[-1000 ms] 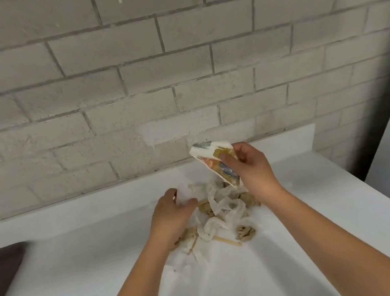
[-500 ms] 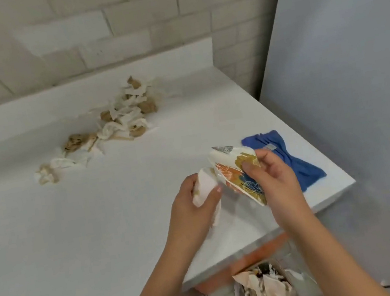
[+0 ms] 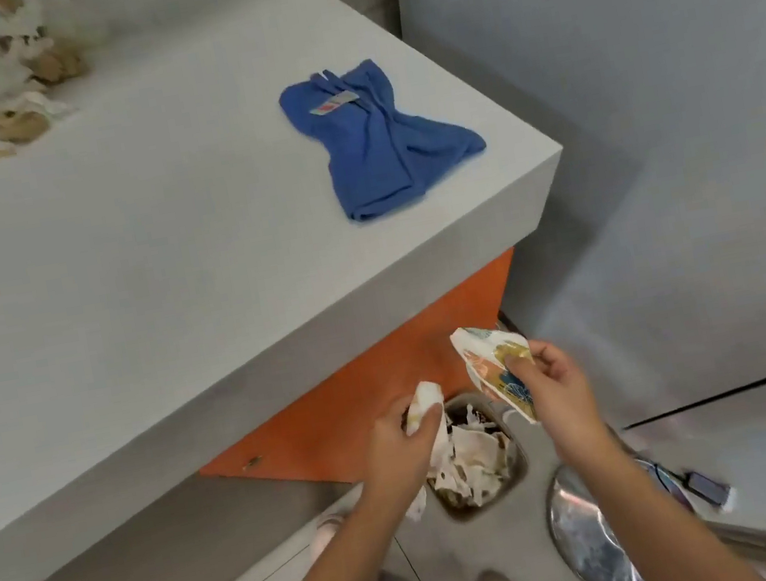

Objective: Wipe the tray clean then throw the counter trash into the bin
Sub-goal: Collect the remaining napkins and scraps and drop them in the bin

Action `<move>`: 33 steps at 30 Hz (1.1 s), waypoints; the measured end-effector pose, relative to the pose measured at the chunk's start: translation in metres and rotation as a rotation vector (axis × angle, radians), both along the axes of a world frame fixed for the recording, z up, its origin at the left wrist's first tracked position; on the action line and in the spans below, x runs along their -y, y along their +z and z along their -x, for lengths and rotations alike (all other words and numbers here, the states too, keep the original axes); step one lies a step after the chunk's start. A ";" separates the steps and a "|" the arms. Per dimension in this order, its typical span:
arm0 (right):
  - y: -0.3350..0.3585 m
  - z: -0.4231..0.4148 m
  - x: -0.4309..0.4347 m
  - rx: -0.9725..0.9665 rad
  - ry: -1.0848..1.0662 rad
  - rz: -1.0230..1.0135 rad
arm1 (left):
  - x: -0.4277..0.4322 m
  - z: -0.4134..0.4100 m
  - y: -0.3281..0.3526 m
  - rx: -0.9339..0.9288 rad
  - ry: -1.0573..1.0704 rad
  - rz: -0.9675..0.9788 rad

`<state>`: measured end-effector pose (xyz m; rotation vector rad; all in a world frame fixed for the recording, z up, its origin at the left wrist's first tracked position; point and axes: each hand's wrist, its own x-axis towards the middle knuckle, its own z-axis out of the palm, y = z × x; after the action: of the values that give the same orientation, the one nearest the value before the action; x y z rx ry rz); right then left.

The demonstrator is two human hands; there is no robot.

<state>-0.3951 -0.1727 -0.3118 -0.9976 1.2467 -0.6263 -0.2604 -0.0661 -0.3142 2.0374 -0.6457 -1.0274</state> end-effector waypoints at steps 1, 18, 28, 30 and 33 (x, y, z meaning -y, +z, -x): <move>-0.036 0.005 0.001 -0.078 0.000 -0.036 | 0.003 0.001 -0.028 0.007 -0.018 -0.062; -0.390 -0.002 -0.031 -0.634 0.266 -0.183 | 0.049 -0.009 -0.378 0.751 -1.021 -0.650; -0.400 -0.001 -0.025 -0.802 0.284 -0.096 | 0.044 -0.008 -0.350 0.692 -1.192 -0.344; -0.398 0.001 -0.022 -0.833 0.317 -0.085 | 0.040 -0.008 -0.340 0.683 -1.375 -0.280; -0.401 0.003 -0.020 -0.886 0.358 -0.051 | 0.040 -0.007 -0.350 0.651 -1.543 -0.313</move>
<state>-0.3978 -0.1525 -0.7132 -1.4816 1.7611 0.1728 -0.2531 -0.1064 -0.6637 1.8941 -2.7730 -1.1889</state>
